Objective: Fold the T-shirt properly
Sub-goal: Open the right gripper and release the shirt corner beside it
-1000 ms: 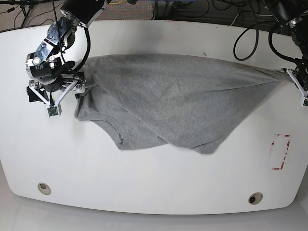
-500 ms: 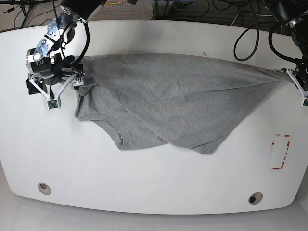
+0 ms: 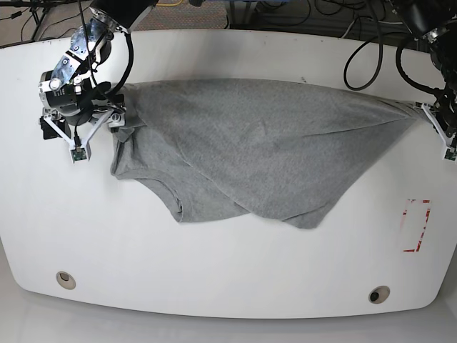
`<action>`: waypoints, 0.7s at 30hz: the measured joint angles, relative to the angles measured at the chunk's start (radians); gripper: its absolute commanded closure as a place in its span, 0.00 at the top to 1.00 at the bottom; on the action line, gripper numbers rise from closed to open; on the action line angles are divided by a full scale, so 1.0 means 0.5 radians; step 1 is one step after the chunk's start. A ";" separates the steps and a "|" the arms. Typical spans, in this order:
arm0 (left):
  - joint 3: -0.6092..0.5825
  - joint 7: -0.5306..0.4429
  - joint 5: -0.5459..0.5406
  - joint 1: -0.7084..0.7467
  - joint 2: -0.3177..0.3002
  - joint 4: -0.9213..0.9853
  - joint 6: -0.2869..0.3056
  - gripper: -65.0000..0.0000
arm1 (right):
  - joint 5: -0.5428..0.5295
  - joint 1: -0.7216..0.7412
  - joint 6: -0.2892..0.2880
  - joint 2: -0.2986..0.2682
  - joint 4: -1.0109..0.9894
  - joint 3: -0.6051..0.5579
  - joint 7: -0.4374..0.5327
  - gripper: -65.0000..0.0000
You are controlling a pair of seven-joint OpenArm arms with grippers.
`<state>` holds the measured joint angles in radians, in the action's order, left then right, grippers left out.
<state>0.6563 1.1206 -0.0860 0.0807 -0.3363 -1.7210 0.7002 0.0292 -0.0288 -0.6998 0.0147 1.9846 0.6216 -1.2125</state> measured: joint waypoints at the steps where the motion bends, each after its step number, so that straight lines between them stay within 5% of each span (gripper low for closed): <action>1: 0.000 0.001 0.000 -0.007 0.000 0.000 0.001 0.00 | -0.001 0.008 0.000 -0.002 -0.007 0.000 0.002 1.00; 21: 0.000 -0.014 -0.001 -0.040 0.000 0.001 0.000 0.00 | -0.002 0.120 -0.001 0.006 -0.034 -0.004 -0.002 1.00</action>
<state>0.6563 1.1137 -0.0864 0.0608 -0.3363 -1.7206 0.7002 0.0284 0.0311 -0.7002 0.0177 1.9678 0.6197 -1.2133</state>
